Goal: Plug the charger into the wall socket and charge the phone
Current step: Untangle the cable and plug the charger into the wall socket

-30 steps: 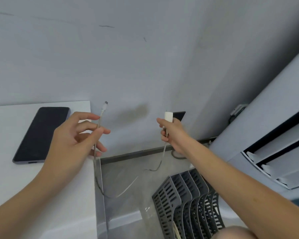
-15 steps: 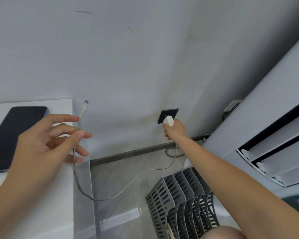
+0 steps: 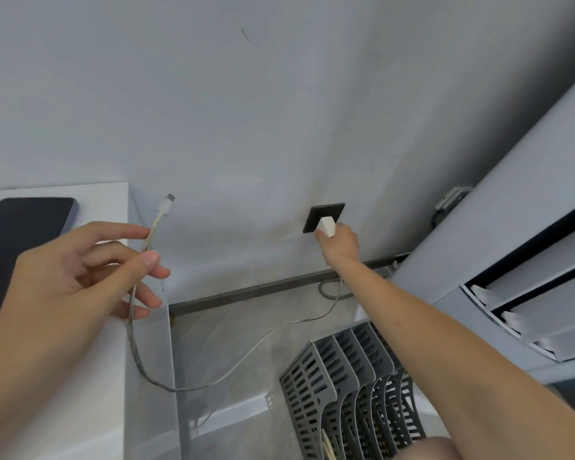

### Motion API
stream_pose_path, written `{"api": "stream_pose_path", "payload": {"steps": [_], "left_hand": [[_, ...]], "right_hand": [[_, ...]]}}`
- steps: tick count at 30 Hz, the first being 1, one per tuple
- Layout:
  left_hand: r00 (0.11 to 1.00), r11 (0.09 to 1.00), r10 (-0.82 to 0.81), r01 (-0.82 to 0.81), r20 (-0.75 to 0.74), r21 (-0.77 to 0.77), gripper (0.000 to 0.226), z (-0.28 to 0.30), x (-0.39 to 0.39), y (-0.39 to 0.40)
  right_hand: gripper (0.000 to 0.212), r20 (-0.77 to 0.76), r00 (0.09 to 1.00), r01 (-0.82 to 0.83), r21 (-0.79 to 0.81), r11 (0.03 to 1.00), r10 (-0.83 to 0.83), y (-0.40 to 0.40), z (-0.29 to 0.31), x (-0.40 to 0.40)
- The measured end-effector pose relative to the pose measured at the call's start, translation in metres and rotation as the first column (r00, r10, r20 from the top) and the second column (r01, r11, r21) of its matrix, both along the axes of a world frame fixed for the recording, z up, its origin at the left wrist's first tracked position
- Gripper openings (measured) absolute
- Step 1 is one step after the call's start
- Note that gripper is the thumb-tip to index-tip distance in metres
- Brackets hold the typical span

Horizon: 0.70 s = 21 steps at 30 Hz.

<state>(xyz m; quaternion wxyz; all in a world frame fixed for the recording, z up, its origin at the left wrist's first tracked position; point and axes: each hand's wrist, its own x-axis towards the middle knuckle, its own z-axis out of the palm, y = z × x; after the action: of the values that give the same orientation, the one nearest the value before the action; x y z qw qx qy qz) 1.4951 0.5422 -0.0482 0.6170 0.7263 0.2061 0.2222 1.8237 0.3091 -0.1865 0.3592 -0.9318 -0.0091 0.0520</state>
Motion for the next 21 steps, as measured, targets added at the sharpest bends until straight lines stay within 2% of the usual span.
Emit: {"api": "stream_pose_path", "payload": {"steps": [4, 21], "left_hand": [[1.0, 1.0, 0.01, -0.01, -0.004, -0.008, 0.035, -0.001, 0.001, -0.001], [1.0, 0.999, 0.003, -0.002, 0.019, -0.049, 0.03, 0.003, 0.0, -0.006]], "right_hand": [[0.044, 0.019, 1.0, 0.003, 0.029, 1.0, -0.004, 0.001, 0.001, 0.006], [0.049, 0.014, 0.999, -0.043, -0.029, 0.999, 0.043, 0.006, -0.001, 0.015]]}}
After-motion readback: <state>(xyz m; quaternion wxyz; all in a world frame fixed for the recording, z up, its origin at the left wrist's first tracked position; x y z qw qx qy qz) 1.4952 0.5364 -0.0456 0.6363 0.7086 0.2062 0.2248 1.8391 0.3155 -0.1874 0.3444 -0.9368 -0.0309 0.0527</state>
